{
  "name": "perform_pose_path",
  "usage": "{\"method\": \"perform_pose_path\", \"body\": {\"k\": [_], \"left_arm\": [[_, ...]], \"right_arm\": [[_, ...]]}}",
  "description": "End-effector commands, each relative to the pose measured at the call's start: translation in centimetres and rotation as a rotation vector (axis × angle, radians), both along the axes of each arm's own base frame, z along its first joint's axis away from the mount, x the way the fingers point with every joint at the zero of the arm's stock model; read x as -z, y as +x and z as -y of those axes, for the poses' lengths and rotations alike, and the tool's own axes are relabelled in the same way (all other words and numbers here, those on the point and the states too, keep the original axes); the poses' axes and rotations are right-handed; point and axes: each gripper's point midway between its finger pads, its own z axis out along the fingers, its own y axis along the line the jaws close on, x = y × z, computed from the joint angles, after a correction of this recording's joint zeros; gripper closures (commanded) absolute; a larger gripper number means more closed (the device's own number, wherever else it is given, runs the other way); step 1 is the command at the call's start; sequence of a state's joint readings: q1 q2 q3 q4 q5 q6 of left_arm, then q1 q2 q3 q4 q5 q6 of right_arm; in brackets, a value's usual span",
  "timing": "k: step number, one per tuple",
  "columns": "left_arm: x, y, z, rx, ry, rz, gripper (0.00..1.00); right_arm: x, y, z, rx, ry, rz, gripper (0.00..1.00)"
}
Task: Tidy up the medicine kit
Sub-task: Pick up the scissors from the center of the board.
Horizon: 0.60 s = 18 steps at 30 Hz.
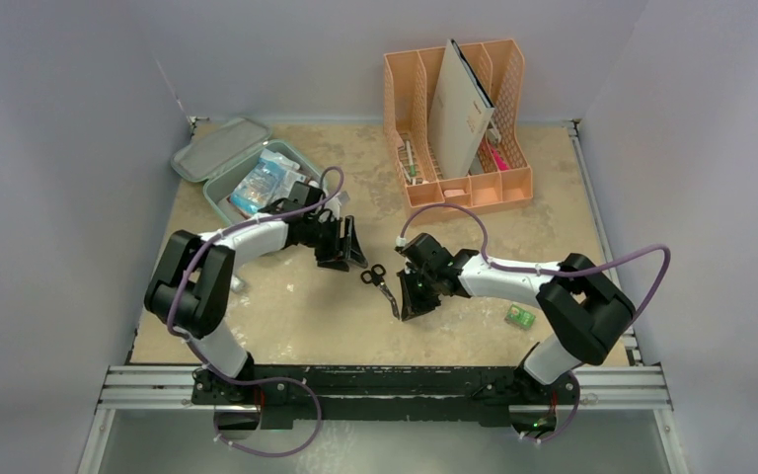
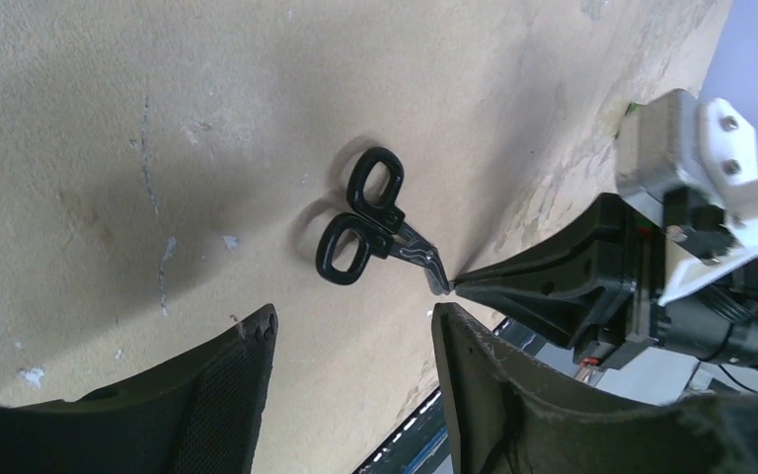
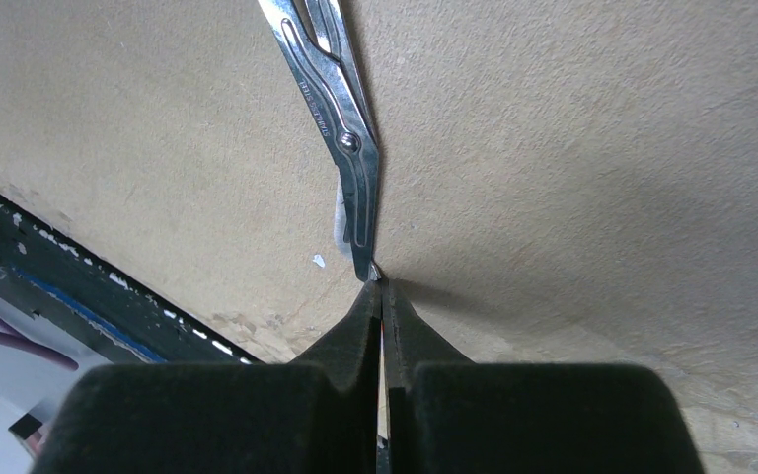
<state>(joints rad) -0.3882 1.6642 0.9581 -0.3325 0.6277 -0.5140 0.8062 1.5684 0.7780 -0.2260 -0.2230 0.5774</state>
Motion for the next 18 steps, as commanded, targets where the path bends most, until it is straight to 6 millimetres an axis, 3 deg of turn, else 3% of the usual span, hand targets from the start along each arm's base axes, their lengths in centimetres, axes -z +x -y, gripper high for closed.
{"method": "perform_pose_path", "body": {"k": [1,7,13,18], "left_arm": [[0.6,0.5,0.8,0.003,-0.031,-0.001,0.44],[1.4,0.8,1.5,0.016,-0.05,-0.009,0.46],[3.3,-0.5,2.2,0.035,-0.034,-0.055,0.48],[3.6,-0.8,2.8,0.027,-0.072,-0.08,0.5]], "right_arm": [[1.4,-0.2,1.4,0.014,-0.083,-0.003,1.0],[1.3,-0.1,1.5,0.009,-0.083,0.003,1.0],[1.3,-0.1,1.5,0.006,-0.082,0.006,1.0],[1.2,-0.1,1.4,-0.001,-0.072,0.013,1.0]]}}
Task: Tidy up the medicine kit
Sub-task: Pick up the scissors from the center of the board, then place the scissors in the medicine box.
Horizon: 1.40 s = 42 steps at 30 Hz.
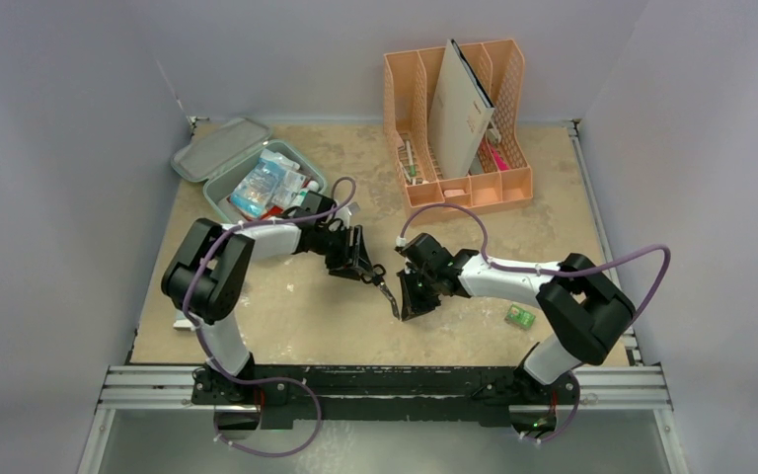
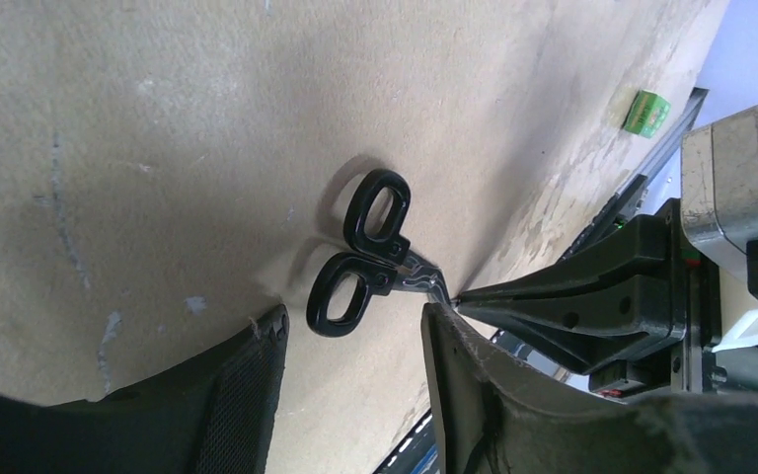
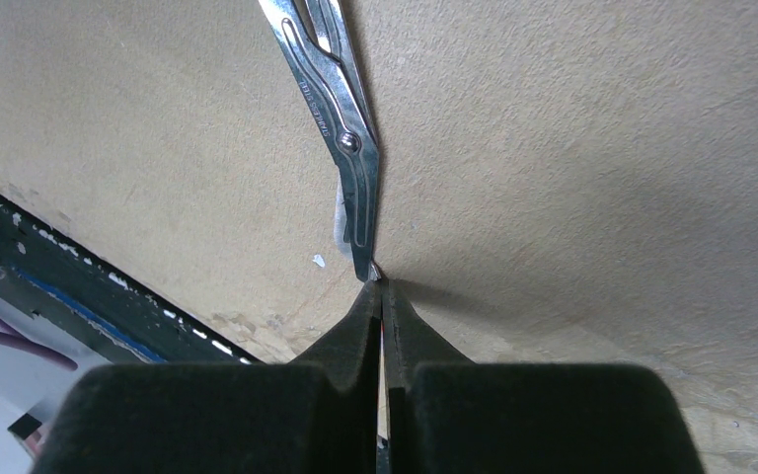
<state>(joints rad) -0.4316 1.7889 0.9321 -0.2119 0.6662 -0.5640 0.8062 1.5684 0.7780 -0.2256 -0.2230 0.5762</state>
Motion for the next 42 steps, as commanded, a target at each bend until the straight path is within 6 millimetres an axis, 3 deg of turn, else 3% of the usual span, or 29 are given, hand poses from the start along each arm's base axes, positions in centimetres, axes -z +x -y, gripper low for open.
{"method": "perform_pose_path", "body": {"k": [1,6,11,22,26,33,38,40,42], "left_arm": [[0.2,0.0,1.0,-0.003,-0.058,-0.011,0.5],[-0.1,-0.1,1.6,0.001,-0.101,-0.018,0.52],[1.0,-0.3,1.5,0.013,-0.085,-0.032,0.55],[0.2,-0.3,1.8,0.017,-0.109,-0.033,0.98],[-1.1,-0.2,1.8,0.008,-0.12,-0.017,1.0],[-4.8,0.7,2.0,-0.035,-0.145,0.053,1.0],[-8.2,1.7,2.0,-0.102,-0.187,0.126,1.0],[-9.7,2.3,1.9,-0.139,-0.196,0.16,1.0],[-11.7,3.3,1.5,-0.184,-0.21,0.213,1.0]], "right_arm": [[1.2,-0.2,1.5,-0.002,-0.073,0.013,1.0],[1.4,-0.2,1.4,-0.012,-0.072,0.011,1.0],[1.7,-0.4,1.5,-0.014,-0.071,0.005,1.0],[2.0,-0.5,1.8,-0.014,-0.074,0.012,1.0],[0.9,-0.2,1.2,-0.006,-0.035,0.034,0.98],[-4.5,0.6,-0.2,0.02,0.116,0.135,0.68],[-9.0,1.1,0.0,0.066,0.212,0.241,0.43],[-10.5,1.2,0.4,0.092,0.237,0.281,0.29],[-12.0,1.2,0.8,0.109,0.265,0.319,0.04]]}}
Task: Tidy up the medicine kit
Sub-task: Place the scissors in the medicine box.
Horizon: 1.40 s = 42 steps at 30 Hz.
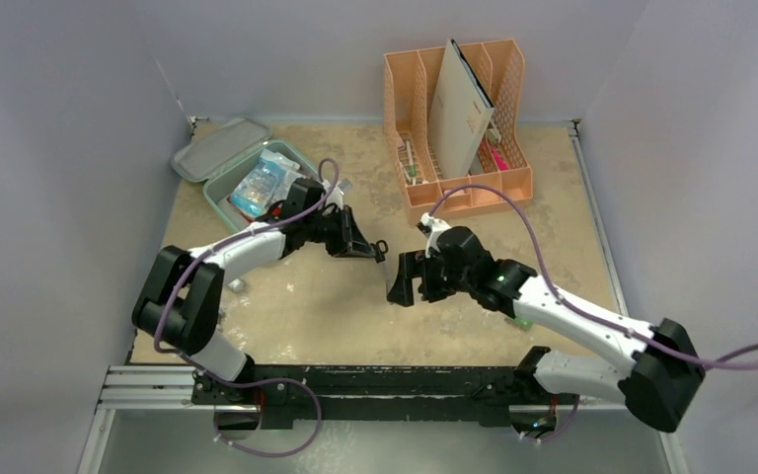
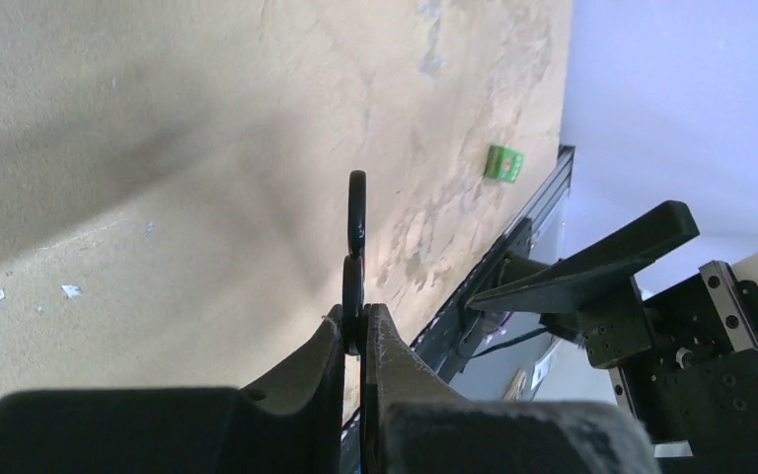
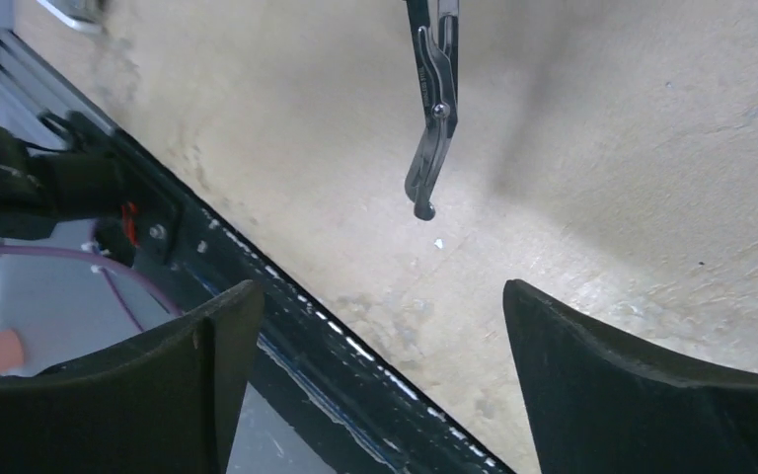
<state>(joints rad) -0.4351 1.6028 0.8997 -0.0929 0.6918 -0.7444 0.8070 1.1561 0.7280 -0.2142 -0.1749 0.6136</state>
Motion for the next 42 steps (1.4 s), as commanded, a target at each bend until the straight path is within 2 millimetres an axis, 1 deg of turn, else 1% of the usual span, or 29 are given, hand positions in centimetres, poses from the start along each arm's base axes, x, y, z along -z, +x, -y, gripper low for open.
{"method": "perform_pose_path", "body": {"k": [1,4,5,6,8,11,13,16,19,21,23,25,28,35,38,41,42], "left_arm": [[-5.4,2.6,-0.2,-0.124,-0.056,0.126,1.0],[-8.6,4.8,-1.9,-0.251,-0.084,0.202,1.0],[-9.3,5.6,-2.9,-0.309,-0.083,0.217,1.0],[-10.6,6.8,-3.9,-0.373,-0.099,0.256,1.0],[-12.3,8.7,-6.6,-0.517,-0.1,0.297,1.0],[-14.9,10.8,-10.7,-0.716,-0.113,0.361,1.0],[-16.2,12.0,-13.7,-0.88,-0.1,0.394,1.0],[-17.7,13.0,-17.8,-1.086,-0.098,0.43,1.0],[-19.1,13.7,-20.9,-1.224,-0.111,0.489,1.0],[-19.5,14.1,-22.8,-1.316,-0.122,0.509,1.0],[-19.3,14.4,-24.7,-1.41,-0.156,0.5,1.0],[-18.7,14.9,-26.1,-1.476,-0.201,0.49,1.0],[-17.1,15.8,-27.7,-1.561,-0.242,0.453,1.0],[-14.6,17.6,-30.4,-1.677,-0.214,0.479,1.0],[-13.2,18.6,-31.1,-1.702,-0.187,0.485,1.0],[-11.2,18.9,-32.0,-1.778,-0.199,0.445,1.0],[-10.9,19.2,-32.2,-1.789,-0.202,0.446,1.0]], "right_arm": [[-2.4,0.0,1.3,0.062,0.029,0.059,0.01],[-3.4,-0.1,2.0,0.08,0.035,0.088,0.01],[-3.5,-0.3,2.2,0.081,0.035,0.089,0.01],[-3.7,-0.5,2.5,0.083,0.034,0.088,0.01],[-3.8,-0.6,2.8,0.096,0.033,0.093,0.01],[-3.9,-0.6,3.1,0.1,0.031,0.101,0.01],[-3.8,-0.6,3.0,0.096,0.036,0.101,0.01],[-3.5,-0.6,2.6,0.082,0.034,0.09,0.01],[-3.1,-0.6,2.4,0.068,0.029,0.091,0.01],[-3.0,-0.5,2.4,0.066,0.031,0.091,0.01],[-3.0,-0.5,2.2,0.064,0.038,0.095,0.01],[-2.9,-0.5,2.2,0.064,0.041,0.098,0.01],[-2.7,-0.5,2.2,0.065,0.039,0.095,0.01],[-2.1,-0.9,2.3,0.052,0.027,0.068,0.01],[-1.9,-0.8,2.2,0.058,0.019,0.06,0.01],[-1.5,-0.5,1.9,0.055,0.006,0.054,0.01],[-1.4,-0.4,1.8,0.051,0.001,0.051,0.01]]}}
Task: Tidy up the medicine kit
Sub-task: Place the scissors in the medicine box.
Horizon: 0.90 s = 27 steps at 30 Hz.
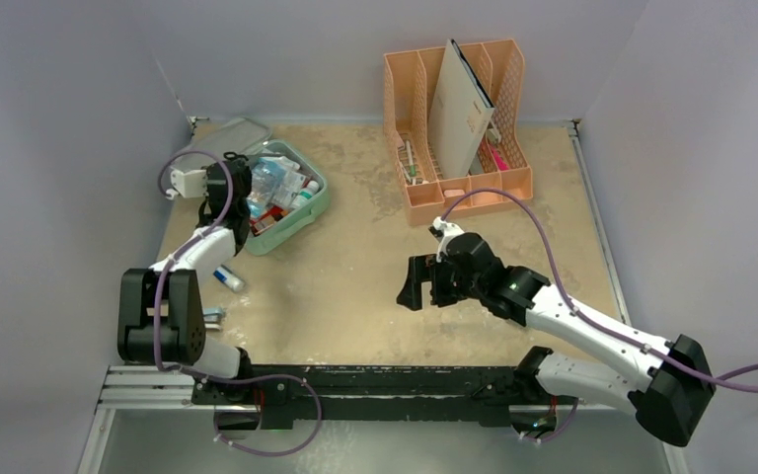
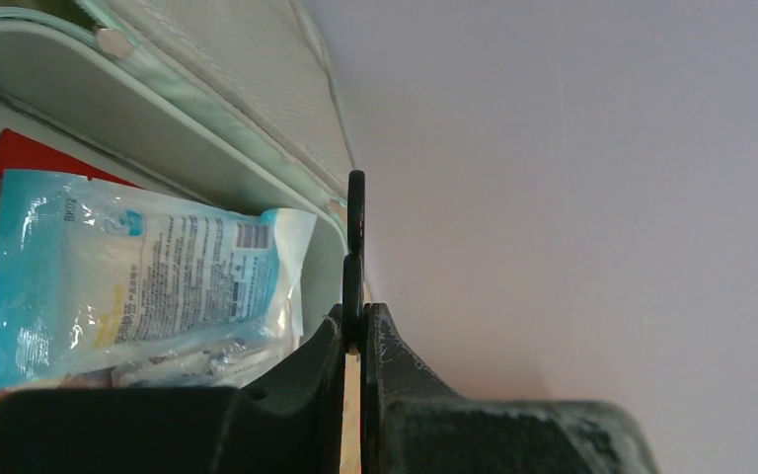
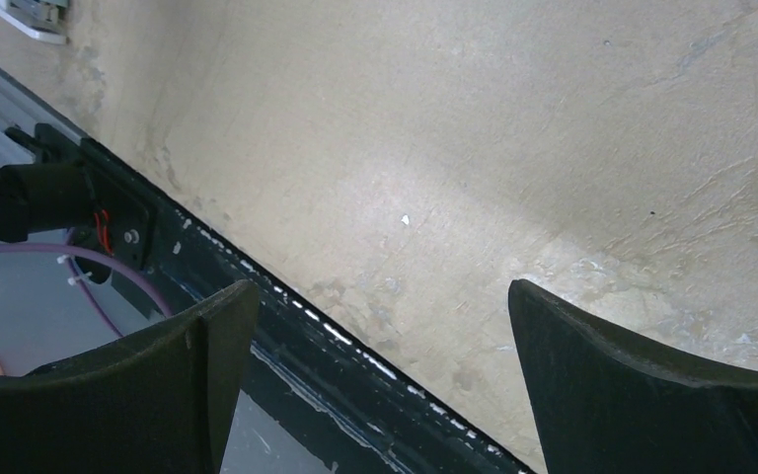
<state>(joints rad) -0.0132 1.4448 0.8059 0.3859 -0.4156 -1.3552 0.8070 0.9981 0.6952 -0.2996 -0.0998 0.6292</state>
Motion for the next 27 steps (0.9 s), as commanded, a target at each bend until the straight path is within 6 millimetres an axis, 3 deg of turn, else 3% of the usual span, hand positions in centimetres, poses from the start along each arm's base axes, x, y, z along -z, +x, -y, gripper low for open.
{"method": "perform_pose_path", "body": {"k": [1,9,16,17,22,24,27], "left_arm": [[-0.5,1.2,-2.1,-0.122,-0.039,0.094,1.0],[2.4,3.4,-2.3,-0.155,-0.107,0.111,1.0],[5.4,4.6,-1.1,-0.09,-0.126,0.125,1.0],[5.2,4.5,-1.1,-0.086,-0.127,0.144,0.97],[4.1,4.2,-0.5,-0.049,-0.109,0.102,0.63],[3.1,4.1,-0.2,-0.028,-0.092,0.076,0.57],[3.2,3.2,-0.1,-0.034,-0.112,0.008,0.51]], "right_arm": [[0.2,0.3,-0.8,-0.018,-0.002,-0.008,0.01],[1.5,0.9,-1.3,-0.023,-0.049,-0.043,0.01],[1.8,1.4,-1.9,-0.023,-0.06,-0.057,0.01],[1.8,1.5,-2.0,-0.025,-0.06,-0.057,0.01],[1.7,1.6,-2.3,-0.03,-0.051,-0.053,0.01],[1.4,1.7,-2.2,-0.026,-0.049,-0.044,0.01],[0.8,1.9,-2.0,-0.008,-0.039,-0.024,0.01]]}}
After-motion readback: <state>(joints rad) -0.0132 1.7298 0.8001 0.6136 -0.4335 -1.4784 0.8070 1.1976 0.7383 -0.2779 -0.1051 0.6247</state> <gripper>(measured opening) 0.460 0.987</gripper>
